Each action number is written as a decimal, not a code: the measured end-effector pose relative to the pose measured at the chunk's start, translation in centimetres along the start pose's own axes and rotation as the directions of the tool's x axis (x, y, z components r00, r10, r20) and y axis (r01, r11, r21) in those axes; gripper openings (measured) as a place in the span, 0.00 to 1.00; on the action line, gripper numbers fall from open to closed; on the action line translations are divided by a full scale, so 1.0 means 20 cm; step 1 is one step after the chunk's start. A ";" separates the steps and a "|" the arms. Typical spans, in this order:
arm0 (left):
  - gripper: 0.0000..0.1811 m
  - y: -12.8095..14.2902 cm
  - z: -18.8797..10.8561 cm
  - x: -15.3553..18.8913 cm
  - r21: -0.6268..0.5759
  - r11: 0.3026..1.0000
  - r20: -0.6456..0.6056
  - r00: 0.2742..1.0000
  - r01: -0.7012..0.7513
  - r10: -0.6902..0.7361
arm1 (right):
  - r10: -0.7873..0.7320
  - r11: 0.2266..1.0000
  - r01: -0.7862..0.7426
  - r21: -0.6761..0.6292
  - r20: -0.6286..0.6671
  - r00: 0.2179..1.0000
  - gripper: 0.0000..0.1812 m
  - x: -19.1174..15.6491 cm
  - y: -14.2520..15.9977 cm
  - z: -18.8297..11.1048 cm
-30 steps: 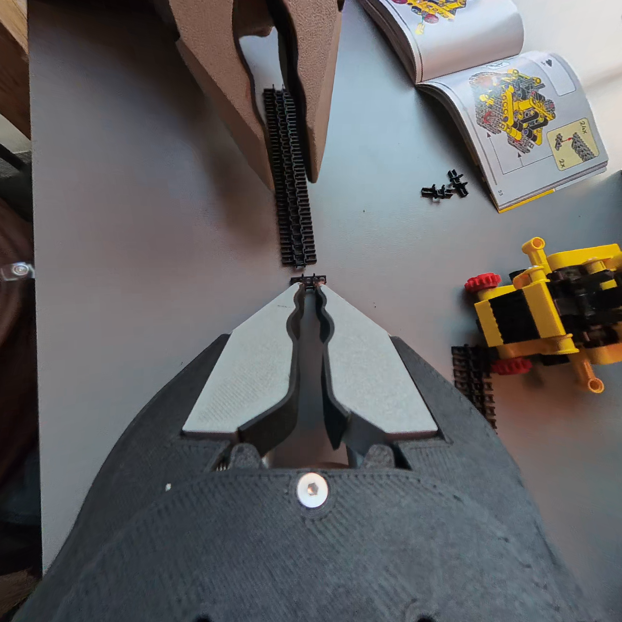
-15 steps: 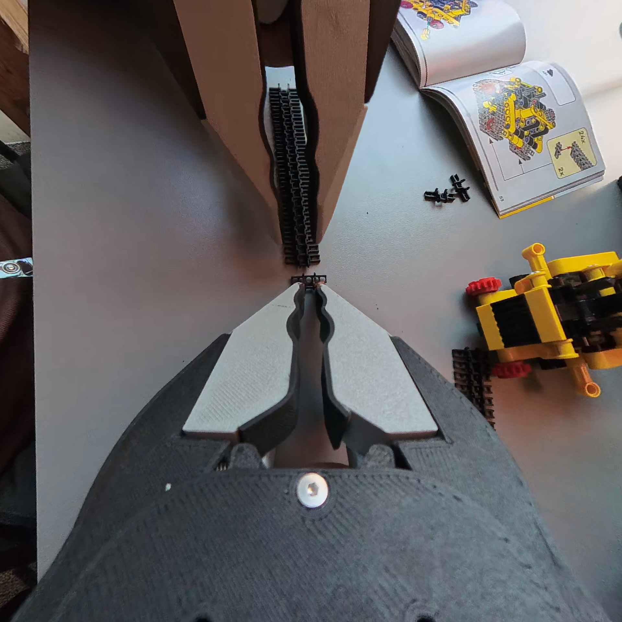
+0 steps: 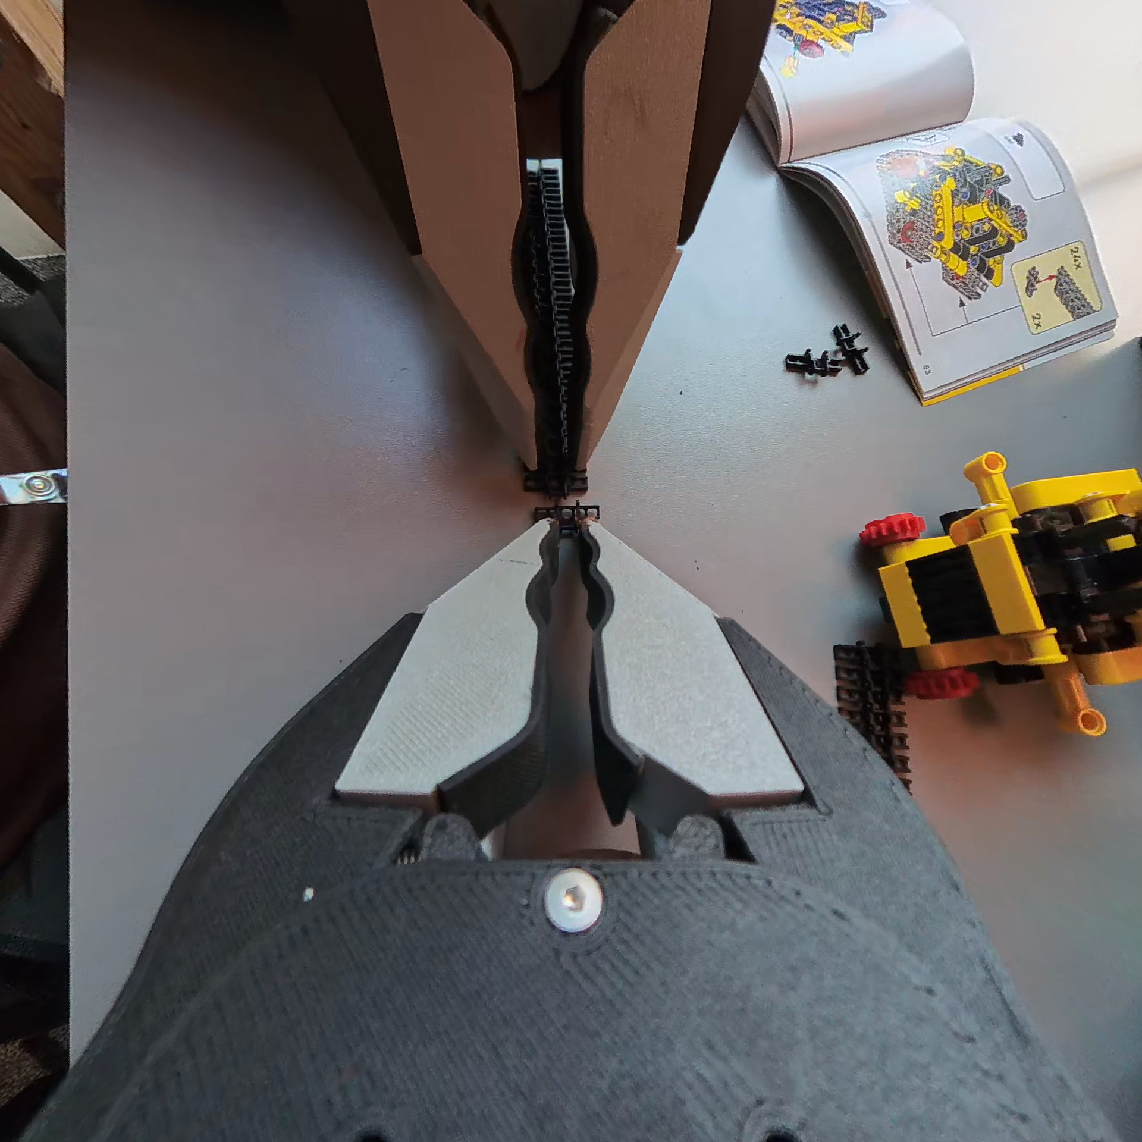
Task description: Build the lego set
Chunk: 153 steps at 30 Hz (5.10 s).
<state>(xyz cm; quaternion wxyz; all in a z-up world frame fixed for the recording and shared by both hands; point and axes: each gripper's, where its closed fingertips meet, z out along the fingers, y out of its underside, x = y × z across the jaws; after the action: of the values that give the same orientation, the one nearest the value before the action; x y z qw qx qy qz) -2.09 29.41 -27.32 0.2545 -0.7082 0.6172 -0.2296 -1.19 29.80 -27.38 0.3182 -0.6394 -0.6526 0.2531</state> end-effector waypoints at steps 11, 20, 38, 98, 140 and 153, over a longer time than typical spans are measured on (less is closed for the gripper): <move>0.02 -0.01 0.01 0.00 0.042 0.999 -0.028 1.000 0.002 -0.001 | -0.088 0.985 0.091 -0.148 0.025 0.996 0.02 0.00 0.01 -0.02; 0.02 -0.01 -0.02 -0.01 0.076 0.997 -0.001 1.000 0.009 -0.009 | -0.114 0.965 0.140 -0.224 0.124 0.986 0.02 -0.03 0.00 0.01; 0.02 -0.02 -0.02 0.01 0.084 0.996 0.000 1.000 0.010 -0.011 | -0.107 0.960 0.127 -0.249 0.092 0.990 0.02 -0.02 0.00 0.01; 0.03 -0.01 0.00 0.00 0.074 0.997 0.009 0.999 0.034 -0.035 | -0.071 0.976 0.093 -0.197 0.114 0.991 0.02 -0.02 -0.01 0.02; 0.02 -0.02 -0.01 -0.01 0.094 0.995 0.011 0.999 0.043 -0.044 | -0.062 0.973 0.082 -0.216 0.098 0.993 0.02 -0.01 -0.01 0.02; 0.02 -0.01 -0.02 -0.01 0.090 0.995 0.018 0.999 0.039 -0.041 | -0.037 0.973 0.056 -0.224 0.089 0.995 0.02 -0.01 -0.03 0.03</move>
<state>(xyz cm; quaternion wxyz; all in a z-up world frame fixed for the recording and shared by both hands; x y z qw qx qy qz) -2.08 29.52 -26.90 0.2876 -0.7105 0.5893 -0.2553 -1.99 29.63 -27.45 0.2215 -0.6448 -0.7047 0.1964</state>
